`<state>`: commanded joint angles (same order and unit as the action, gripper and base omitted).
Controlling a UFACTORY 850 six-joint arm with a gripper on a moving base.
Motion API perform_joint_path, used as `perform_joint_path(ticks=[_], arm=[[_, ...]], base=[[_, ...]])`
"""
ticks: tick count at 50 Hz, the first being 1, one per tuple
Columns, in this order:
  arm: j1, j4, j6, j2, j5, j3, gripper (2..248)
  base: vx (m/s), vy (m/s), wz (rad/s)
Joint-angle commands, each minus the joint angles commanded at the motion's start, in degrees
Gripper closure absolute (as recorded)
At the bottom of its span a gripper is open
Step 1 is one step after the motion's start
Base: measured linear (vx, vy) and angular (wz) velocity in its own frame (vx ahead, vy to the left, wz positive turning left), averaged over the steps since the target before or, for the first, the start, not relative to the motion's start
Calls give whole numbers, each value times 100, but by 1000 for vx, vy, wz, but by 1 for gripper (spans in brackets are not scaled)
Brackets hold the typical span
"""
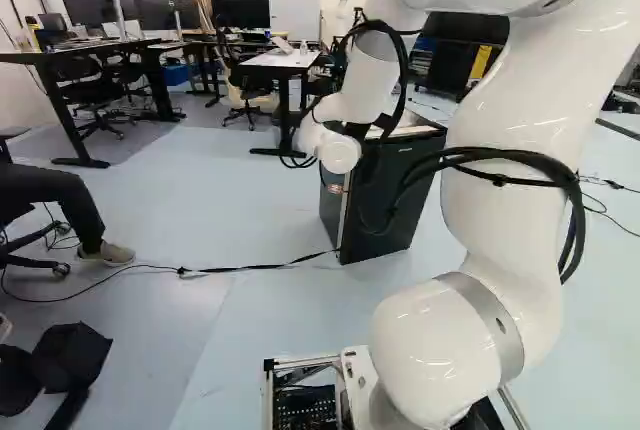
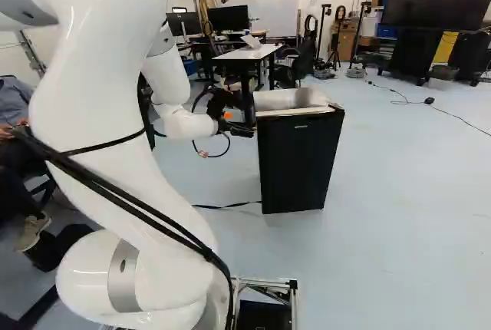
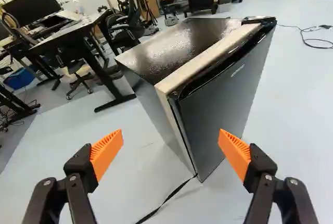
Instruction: Open the fridge door
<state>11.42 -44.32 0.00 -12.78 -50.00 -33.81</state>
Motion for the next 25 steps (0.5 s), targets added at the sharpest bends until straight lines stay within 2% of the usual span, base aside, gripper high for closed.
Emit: perform_joint_path(ticks=[16, 25], arm=[[116, -609, 0, -161, 0, -193, 3], [153, -952, 0, -392, 0, -376, 3]], base=[[0, 0, 0], [0, 0, 0]])
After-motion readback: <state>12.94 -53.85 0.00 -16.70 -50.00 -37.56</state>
